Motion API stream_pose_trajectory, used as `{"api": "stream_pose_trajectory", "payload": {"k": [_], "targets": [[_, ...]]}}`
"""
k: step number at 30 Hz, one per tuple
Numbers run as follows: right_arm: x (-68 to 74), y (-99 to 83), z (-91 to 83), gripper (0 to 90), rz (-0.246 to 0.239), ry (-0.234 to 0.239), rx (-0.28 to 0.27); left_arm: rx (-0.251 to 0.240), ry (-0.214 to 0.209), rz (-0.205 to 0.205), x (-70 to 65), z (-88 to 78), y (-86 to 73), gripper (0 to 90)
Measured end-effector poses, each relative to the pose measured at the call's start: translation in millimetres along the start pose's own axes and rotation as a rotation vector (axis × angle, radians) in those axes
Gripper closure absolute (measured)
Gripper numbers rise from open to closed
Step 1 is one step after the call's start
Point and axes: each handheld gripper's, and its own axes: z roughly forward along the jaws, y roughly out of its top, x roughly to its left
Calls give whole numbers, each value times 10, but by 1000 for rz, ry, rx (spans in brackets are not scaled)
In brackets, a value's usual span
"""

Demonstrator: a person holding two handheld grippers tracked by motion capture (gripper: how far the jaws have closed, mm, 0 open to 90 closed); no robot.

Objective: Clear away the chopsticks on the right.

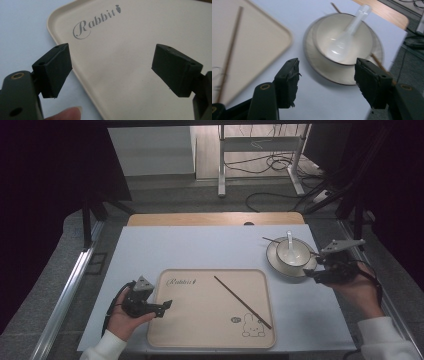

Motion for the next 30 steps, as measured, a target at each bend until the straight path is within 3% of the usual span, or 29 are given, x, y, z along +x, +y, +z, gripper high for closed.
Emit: {"api": "stream_pose_trajectory", "payload": {"k": [2, 4, 6, 8, 13, 17, 18, 24, 30], "targets": [[-216, -15, 41, 362, 12, 5, 15, 2, 1, 0, 2, 3, -2, 166], [-443, -13, 111, 362, 14, -32, 53, 5, 2, -1, 5, 10, -5, 166], [-498, -11, 134, 362, 10, -44, 67, 6, 3, -1, 5, 10, -8, 166], [-733, -3, 245, 392, 6, -83, 124, 7, 3, -1, 8, 9, -13, 166], [-941, 21, 394, 421, -31, -98, 181, 9, 5, -5, 24, 10, -20, 166], [-1061, 48, 556, 453, -61, -104, 249, 8, 8, -9, 39, 14, -26, 166], [-1124, 49, 652, 474, -71, -93, 291, 9, 8, -10, 41, 15, -28, 167], [-1224, 3, 893, 511, -108, -98, 372, 11, 8, -17, 49, 15, -38, 167], [-1240, -50, 1066, 548, -136, -88, 418, 16, 11, -22, 61, 25, -44, 166]]}}
